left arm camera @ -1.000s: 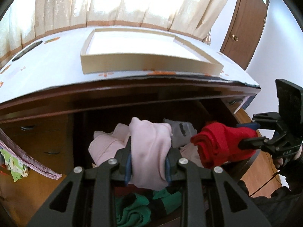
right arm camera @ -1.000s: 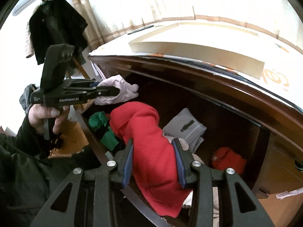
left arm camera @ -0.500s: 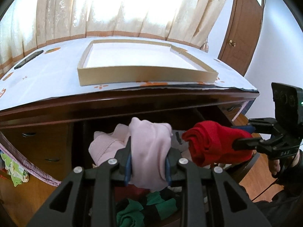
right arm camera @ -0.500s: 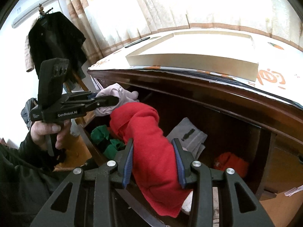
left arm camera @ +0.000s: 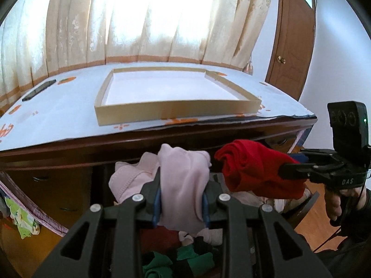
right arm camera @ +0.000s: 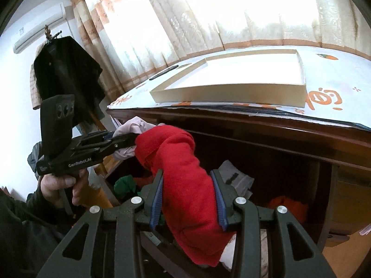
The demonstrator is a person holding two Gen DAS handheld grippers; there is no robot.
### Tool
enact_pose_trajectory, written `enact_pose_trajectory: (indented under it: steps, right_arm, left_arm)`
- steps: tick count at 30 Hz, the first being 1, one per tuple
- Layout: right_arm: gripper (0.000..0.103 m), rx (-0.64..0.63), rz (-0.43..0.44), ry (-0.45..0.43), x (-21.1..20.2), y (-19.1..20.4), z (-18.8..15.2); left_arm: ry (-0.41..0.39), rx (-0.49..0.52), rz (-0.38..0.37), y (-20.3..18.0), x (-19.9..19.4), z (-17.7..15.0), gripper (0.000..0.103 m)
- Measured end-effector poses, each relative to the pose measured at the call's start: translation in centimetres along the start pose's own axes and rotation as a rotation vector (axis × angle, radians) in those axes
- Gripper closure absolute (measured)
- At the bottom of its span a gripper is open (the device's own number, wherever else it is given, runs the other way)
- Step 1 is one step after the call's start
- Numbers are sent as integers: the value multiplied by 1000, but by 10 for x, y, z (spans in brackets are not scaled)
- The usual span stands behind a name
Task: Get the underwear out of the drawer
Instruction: 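Lift the pink underwear with the left gripper while the right gripper grasps the red underwear, then carry both held garments up over the cardboard tray with both grippers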
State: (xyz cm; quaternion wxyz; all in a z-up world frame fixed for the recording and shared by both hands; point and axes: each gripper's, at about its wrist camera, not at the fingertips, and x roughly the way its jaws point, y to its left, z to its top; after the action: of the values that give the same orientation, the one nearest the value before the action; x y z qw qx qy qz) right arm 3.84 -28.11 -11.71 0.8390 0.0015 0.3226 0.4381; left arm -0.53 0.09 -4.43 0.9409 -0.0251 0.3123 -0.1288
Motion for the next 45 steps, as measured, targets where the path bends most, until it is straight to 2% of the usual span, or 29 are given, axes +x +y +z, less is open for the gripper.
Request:
enact_pose_trajectory:
  steps: [11,27,45]
  right_arm:
    - [62,-12,-2,-114,-17,8,2]
    - [62,5,9,-228,-32,10,6]
    - [62,28,-1,-282,-38,9,28]
  left_arm:
    - [-75,25,23,-6,-10,5,78]
    - [-169,82,71,-15,-19,8,78]
    - [-257,181,102,-29,-26,31,78]
